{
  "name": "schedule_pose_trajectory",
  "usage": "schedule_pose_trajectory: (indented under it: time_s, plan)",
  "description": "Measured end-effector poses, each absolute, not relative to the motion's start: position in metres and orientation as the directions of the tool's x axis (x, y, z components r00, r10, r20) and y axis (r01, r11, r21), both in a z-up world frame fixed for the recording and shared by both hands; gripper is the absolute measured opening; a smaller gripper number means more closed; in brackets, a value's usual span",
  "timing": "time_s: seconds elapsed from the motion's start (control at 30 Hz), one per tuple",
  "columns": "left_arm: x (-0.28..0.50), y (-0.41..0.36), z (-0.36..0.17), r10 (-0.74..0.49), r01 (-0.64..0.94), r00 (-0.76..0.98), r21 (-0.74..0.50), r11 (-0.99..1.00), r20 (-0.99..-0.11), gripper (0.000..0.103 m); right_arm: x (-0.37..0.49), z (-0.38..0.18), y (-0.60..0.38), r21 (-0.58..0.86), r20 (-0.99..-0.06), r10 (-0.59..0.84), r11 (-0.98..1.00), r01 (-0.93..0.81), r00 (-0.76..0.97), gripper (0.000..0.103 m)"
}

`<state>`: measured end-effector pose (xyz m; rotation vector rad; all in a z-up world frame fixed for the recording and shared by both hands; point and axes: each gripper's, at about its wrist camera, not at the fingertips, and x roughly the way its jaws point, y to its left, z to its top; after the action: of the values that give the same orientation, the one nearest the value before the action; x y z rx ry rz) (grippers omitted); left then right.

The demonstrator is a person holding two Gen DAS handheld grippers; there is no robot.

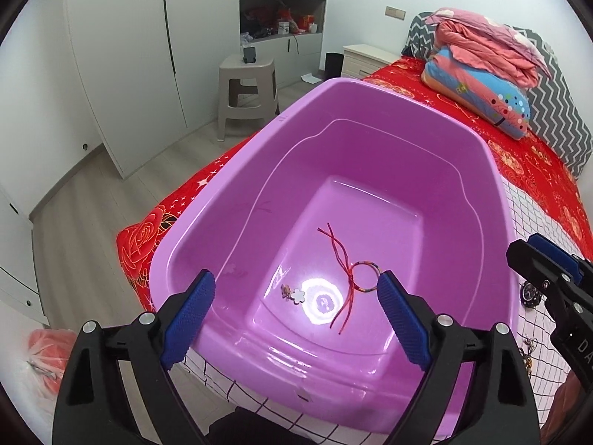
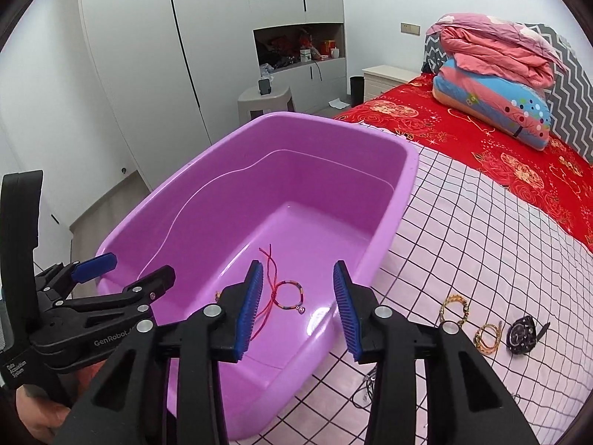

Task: Organize jewelry
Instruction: 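Move both open tools from the basin back over the jewelry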

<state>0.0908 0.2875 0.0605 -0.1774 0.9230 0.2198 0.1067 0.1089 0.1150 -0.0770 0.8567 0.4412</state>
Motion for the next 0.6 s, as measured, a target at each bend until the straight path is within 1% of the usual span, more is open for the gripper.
schedule_pose_trajectory:
  time_s: [0.17, 0.33, 0.43, 0.6]
  plan:
    - [0.080, 0.275, 0.068, 0.115, -0.251, 0.591, -0.047, 0.967, -0.799, 0.088, 0.095, 0.118, 0.096, 0.126, -0.738, 0.348, 0.913, -0.388, 0.578, 0.040]
    - [0.069, 0.259, 0.075, 0.115, -0.231, 0.600, -0.035, 0.972, -0.791, 0.091, 0.083, 0.122, 0.081, 0.143, -0.732, 0.349, 0.918, -0.370, 0.585, 0.042]
    - [0.063, 0.248, 0.081, 0.114, -0.216, 0.610, -0.027, 0.976, -0.785, 0.093, 0.074, 0.124, 0.070, 0.150, -0.730, 0.347, 0.922, -0.356, 0.589, 0.046]
    - [0.054, 0.231, 0.085, 0.098, -0.191, 0.618, -0.028, 0.981, -0.780, 0.094, 0.056, 0.126, 0.049, 0.150, -0.721, 0.335, 0.930, -0.335, 0.606, 0.049]
